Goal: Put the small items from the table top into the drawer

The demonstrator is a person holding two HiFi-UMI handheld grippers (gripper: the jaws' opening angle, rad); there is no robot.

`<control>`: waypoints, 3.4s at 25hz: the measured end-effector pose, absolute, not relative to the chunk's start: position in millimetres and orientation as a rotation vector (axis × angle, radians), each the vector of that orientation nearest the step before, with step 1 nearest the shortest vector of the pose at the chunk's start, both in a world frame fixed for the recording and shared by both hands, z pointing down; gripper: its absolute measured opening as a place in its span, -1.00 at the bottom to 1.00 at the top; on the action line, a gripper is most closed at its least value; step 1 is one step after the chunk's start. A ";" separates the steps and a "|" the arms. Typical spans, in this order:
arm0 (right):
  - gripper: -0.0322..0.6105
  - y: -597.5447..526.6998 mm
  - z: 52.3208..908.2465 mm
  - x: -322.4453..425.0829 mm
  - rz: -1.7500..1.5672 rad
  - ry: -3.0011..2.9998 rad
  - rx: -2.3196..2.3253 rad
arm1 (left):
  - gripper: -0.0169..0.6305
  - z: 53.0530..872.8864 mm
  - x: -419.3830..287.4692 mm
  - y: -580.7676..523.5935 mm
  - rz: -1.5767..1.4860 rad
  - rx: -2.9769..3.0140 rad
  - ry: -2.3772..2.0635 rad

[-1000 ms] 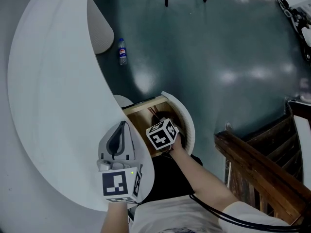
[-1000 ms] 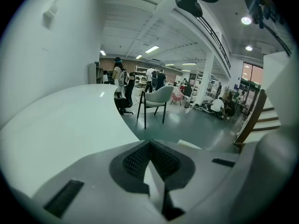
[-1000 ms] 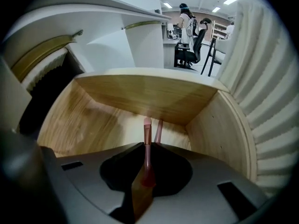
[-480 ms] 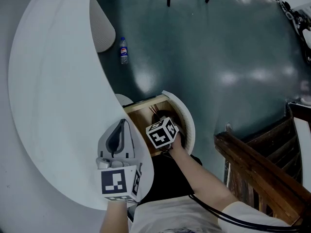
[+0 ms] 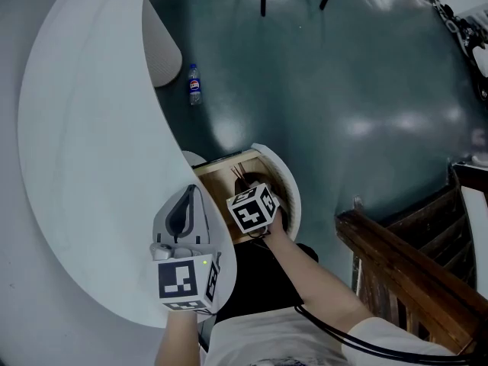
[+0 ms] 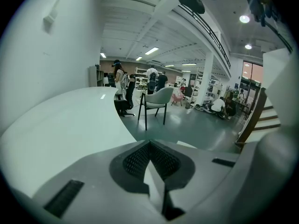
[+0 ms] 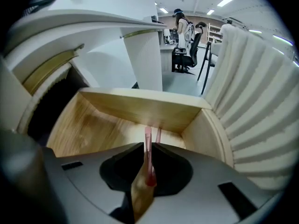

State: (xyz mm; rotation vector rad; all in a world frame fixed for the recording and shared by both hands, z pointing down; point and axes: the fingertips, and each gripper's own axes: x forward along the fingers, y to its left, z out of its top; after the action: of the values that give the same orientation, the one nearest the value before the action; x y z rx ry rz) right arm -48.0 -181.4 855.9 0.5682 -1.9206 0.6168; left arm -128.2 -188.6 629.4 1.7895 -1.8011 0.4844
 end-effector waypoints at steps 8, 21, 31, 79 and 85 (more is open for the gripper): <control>-0.71 -174.4 806.0 -52.7 0.579 -2.052 0.546 | -0.89 596.9 -116.8 -174.2 0.467 1.787 -1.871; -0.71 -144.9 655.4 0.7 0.536 -2.236 0.546 | -0.89 493.0 -78.9 -130.1 0.401 1.783 -2.039; -0.71 -103.2 518.8 50.4 0.456 -2.443 0.572 | -0.89 416.5 -35.1 -51.0 0.353 1.771 -2.147; -0.71 103.7 331.0 -50.4 0.266 -2.700 0.482 | -0.89 302.1 -147.6 197.3 0.179 1.676 -2.393; -0.71 116.8 344.5 -48.6 0.298 -2.670 0.574 | -0.89 317.2 -153.6 213.2 0.202 1.722 -2.328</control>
State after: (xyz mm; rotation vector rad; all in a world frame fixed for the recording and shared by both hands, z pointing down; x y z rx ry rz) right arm -48.6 116.8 344.5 0.5741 -2.6702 0.2980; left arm -153.6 213.2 317.2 1.7220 -2.3278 0.2022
